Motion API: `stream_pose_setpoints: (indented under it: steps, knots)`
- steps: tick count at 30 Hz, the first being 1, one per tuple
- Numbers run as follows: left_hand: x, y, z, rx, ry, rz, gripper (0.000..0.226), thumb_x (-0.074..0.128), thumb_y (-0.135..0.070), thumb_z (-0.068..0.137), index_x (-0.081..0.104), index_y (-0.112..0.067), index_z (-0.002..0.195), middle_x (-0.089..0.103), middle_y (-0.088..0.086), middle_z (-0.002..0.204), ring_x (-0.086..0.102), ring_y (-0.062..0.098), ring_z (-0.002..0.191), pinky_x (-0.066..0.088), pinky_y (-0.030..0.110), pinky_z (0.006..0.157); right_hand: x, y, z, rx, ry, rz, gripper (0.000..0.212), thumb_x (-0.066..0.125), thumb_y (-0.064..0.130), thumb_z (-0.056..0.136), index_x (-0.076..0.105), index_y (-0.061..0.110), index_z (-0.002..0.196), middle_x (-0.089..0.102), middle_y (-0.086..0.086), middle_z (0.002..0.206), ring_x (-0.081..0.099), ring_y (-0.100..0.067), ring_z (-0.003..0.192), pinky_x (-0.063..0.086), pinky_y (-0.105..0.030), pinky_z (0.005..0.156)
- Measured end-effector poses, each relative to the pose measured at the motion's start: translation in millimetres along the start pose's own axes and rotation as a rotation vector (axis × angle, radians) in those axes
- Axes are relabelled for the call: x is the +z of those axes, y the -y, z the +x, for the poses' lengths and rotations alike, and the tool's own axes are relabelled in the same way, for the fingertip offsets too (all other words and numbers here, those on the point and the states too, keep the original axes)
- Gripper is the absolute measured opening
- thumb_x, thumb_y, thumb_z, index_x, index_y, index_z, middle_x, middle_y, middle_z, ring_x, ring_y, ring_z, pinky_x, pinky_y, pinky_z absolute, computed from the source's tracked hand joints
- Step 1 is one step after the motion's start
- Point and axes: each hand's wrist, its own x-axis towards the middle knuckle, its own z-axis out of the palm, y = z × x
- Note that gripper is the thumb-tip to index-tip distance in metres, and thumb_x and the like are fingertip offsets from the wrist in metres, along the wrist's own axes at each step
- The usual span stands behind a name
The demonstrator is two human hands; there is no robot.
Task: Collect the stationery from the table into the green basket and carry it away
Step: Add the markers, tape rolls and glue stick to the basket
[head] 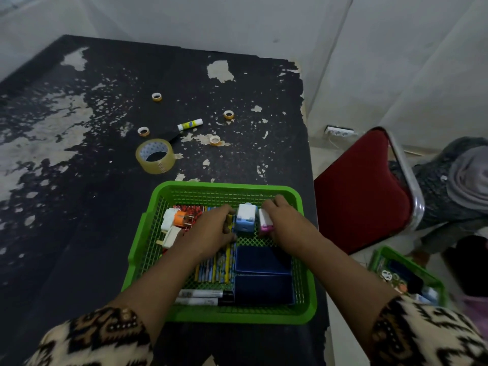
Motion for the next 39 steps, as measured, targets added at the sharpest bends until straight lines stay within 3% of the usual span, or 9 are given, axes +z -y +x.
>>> stream_pose_setpoints:
  steps: [2, 5, 8, 12, 20, 26, 30, 35, 39]
  knots:
    - [2, 0, -2, 0.013, 0.000, -0.008, 0.068, 0.076, -0.019, 0.086, 0.039, -0.020, 0.143, 0.065, -0.001, 0.102, 0.061, 0.011, 0.085, 0.047, 0.026, 0.071, -1, 5, 1, 0.006, -0.024, -0.010, 0.055, 0.068, 0.010, 0.082, 0.042, 0.015, 0.130, 0.041, -0.009, 0.126, 0.054, -0.029, 0.108, 0.051, -0.045, 0.086]
    - [4, -7, -1, 0.043, -0.044, -0.036, 0.081, 0.076, -0.019, 0.086, 0.027, -0.027, 0.150, 0.062, 0.005, 0.124, 0.062, 0.022, 0.106, 0.050, 0.034, 0.085, 0, 9, 3, 0.023, -0.032, -0.015, 0.056, 0.067, 0.010, 0.083, 0.040, 0.014, 0.132, 0.041, -0.009, 0.127, 0.055, -0.030, 0.107, 0.050, -0.041, 0.085]
    - [7, -11, 3, 0.102, -0.069, -0.030, 0.072, 0.076, -0.018, 0.085, 0.037, -0.028, 0.144, 0.059, 0.003, 0.133, 0.060, 0.021, 0.116, 0.051, 0.038, 0.095, 3, 8, 3, 0.027, 0.015, -0.006, 0.056, 0.067, 0.009, 0.083, 0.041, 0.013, 0.131, 0.042, -0.010, 0.128, 0.055, -0.029, 0.107, 0.048, -0.039, 0.086]
    - [7, -10, 7, 0.092, -0.057, -0.045, 0.067, 0.076, -0.018, 0.084, 0.040, -0.027, 0.140, 0.060, 0.004, 0.133, 0.060, 0.020, 0.115, 0.052, 0.039, 0.095, 3, 3, 4, 0.041, 0.025, 0.026, 0.062, 0.070, 0.012, 0.081, 0.040, 0.013, 0.135, 0.045, -0.011, 0.131, 0.053, -0.029, 0.112, 0.048, -0.041, 0.091]
    - [2, -13, 6, 0.116, -0.051, -0.025, 0.061, 0.073, -0.015, 0.087, 0.043, -0.022, 0.140, 0.059, 0.005, 0.134, 0.058, 0.020, 0.115, 0.043, 0.027, 0.089, 3, 1, 0, 0.024, 0.008, -0.043, 0.063, 0.073, 0.023, 0.081, 0.042, 0.015, 0.135, 0.045, -0.008, 0.128, 0.048, -0.026, 0.116, 0.049, -0.043, 0.093]
    - [-1, -16, 5, 0.094, -0.066, 0.068, 0.070, 0.076, -0.039, 0.083, 0.040, -0.027, 0.142, 0.058, 0.001, 0.135, 0.058, 0.020, 0.116, 0.049, 0.034, 0.089, -1, 4, -4, 0.025, -0.024, -0.138, 0.063, 0.076, 0.037, 0.078, 0.045, 0.017, 0.129, 0.049, -0.006, 0.126, 0.046, -0.023, 0.115, 0.048, -0.041, 0.092]
    - [3, -20, 9, 0.050, -0.113, 0.152, 0.064, 0.069, -0.060, 0.081, 0.047, -0.024, 0.130, 0.063, 0.001, 0.122, 0.061, 0.021, 0.104, 0.049, 0.032, 0.074, -1, 7, -5, 0.018, -0.085, -0.224, 0.056, 0.069, 0.046, 0.080, 0.049, 0.014, 0.122, 0.052, -0.006, 0.120, 0.049, -0.022, 0.109, 0.044, -0.036, 0.092]
    - [5, -27, 13, -0.002, -0.128, 0.075, 0.040, 0.069, -0.051, 0.083, 0.053, -0.018, 0.099, 0.062, 0.002, 0.096, 0.058, 0.018, 0.080, 0.041, 0.031, 0.056, 0, 10, -13, 0.065, -0.232, -0.238, 0.050, 0.056, 0.054, 0.080, 0.051, 0.017, 0.114, 0.053, -0.006, 0.111, 0.050, -0.025, 0.103, 0.038, -0.037, 0.083]
    - [3, -32, 13, 0.039, -0.190, -0.031, 0.029, 0.070, -0.037, 0.086, 0.058, -0.013, 0.095, 0.059, 0.003, 0.092, 0.058, 0.021, 0.081, 0.051, 0.040, 0.068, -1, 10, -17, 0.140, -0.226, -0.235, 0.056, 0.046, 0.064, 0.083, 0.053, 0.019, 0.116, 0.056, -0.006, 0.110, 0.051, -0.024, 0.104, 0.037, -0.039, 0.089]
